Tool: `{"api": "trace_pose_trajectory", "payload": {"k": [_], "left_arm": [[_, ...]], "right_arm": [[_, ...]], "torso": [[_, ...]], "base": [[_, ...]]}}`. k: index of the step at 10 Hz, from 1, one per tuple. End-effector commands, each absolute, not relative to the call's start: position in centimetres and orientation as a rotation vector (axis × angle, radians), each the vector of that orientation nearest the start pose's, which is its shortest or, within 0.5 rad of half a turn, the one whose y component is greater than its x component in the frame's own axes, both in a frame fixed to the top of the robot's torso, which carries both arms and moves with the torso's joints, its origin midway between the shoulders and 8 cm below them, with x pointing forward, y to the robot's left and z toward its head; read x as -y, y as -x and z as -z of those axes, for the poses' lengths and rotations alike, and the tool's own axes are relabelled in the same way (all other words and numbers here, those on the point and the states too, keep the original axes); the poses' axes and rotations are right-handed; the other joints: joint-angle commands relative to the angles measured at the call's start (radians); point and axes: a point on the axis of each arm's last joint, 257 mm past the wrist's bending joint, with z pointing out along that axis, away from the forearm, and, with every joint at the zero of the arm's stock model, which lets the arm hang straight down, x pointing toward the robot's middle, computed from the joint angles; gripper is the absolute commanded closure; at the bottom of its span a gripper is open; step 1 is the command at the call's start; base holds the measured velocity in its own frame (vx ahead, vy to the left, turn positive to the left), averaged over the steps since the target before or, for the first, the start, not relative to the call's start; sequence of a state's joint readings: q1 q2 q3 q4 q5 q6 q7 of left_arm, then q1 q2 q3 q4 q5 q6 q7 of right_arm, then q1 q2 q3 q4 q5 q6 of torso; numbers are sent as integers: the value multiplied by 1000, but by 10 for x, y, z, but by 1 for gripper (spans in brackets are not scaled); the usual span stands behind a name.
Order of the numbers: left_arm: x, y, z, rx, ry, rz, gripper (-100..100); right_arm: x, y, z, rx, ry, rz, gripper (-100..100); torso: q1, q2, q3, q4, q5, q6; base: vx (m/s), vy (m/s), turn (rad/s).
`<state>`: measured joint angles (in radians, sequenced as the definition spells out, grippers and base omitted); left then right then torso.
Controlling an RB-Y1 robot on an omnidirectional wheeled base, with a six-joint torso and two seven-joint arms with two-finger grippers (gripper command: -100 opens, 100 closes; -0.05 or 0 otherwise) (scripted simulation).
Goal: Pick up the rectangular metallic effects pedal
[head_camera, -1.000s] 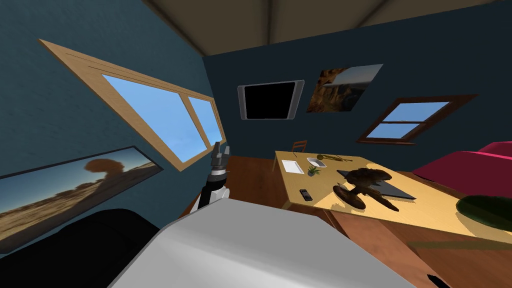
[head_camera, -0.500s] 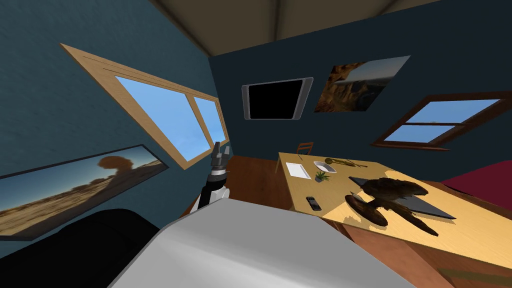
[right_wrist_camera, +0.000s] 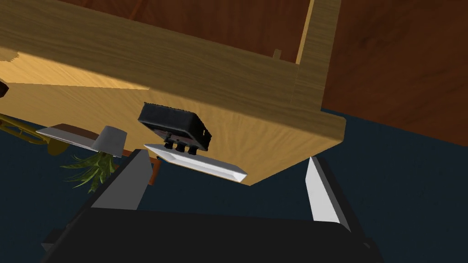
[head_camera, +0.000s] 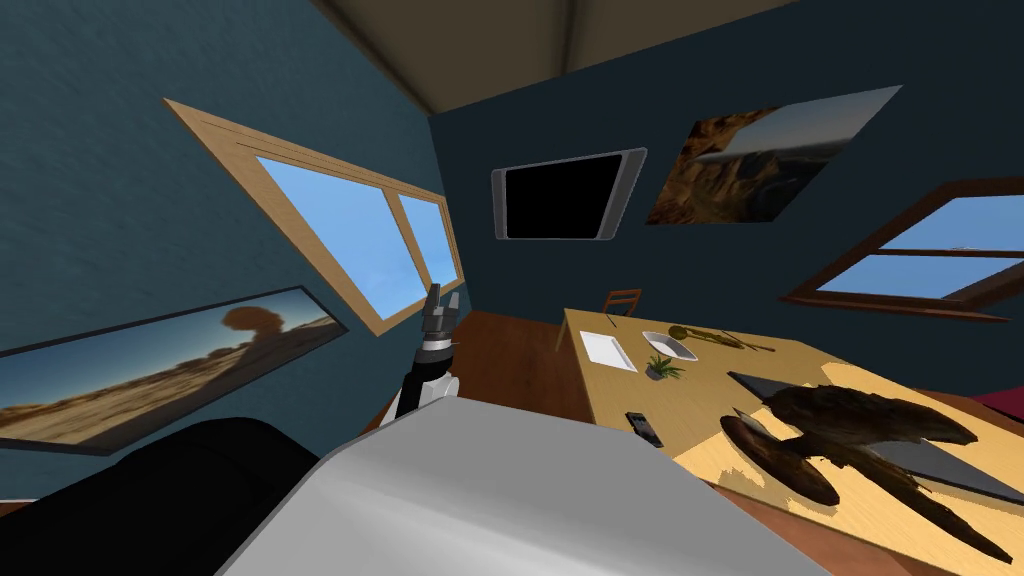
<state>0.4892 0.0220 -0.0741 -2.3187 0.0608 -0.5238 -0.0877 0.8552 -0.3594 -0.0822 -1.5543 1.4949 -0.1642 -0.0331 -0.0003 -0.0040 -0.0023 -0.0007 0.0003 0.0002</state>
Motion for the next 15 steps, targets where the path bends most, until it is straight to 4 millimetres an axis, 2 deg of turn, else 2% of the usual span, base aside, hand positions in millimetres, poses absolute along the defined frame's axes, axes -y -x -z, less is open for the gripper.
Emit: {"api": "trace_pose_trajectory", "payload": {"k": [1, 2, 5, 7, 9, 12, 13, 14, 15], "left_arm": [[-257, -335, -48, -565, 603, 1354, 0], [-257, -335, -48, -565, 603, 1354, 0], [-257, -335, -48, -565, 603, 1354, 0], [-257, -335, -48, -565, 603, 1354, 0], [-257, -335, -48, -565, 603, 1354, 0], [-257, -335, -48, -565, 603, 1354, 0], [-257, -335, -48, -565, 603, 1354, 0], [-257, -335, -48, -565, 603, 1354, 0], [-257, -335, -48, -565, 603, 1354, 0]], "right_arm": [[440, -116, 496, -2430, 97, 304, -100], [446, -107, 500, -2451, 122, 339, -100], [453, -99, 504, -2470, 159, 374, -100], [468, -82, 511, -2506, 237, 451, -100], [468, -82, 511, -2506, 237, 451, -100], [487, -75, 512, -2518, 302, 525, -100], [484, -75, 512, -2517, 295, 512, -100], [485, -76, 512, -2516, 294, 515, 0], [484, -80, 519, -2517, 282, 518, -100]], "torso": [[0, 0, 0, 0, 0, 0], [0, 0, 0, 0, 0, 0], [-1, 0, 0, 0, 0, 0], [-1, 1, 0, 0, 0, 0], [-4, -5, -3, -1, -1, 0], [-3, -2, -2, -1, -1, 0], [-4, -2, -2, -1, -1, 0], [-1, 1, 0, 0, -1, 1], [1, 3, 2, 0, 0, 1]], "base": [[71, -9, 64], [90, -4, 161], [67, -18, 83], [118, -46, 222], [117, -49, 63], [109, -62, 188], [50, -42, 39], [9, -8, -4], [-5, -22, 64]]}}
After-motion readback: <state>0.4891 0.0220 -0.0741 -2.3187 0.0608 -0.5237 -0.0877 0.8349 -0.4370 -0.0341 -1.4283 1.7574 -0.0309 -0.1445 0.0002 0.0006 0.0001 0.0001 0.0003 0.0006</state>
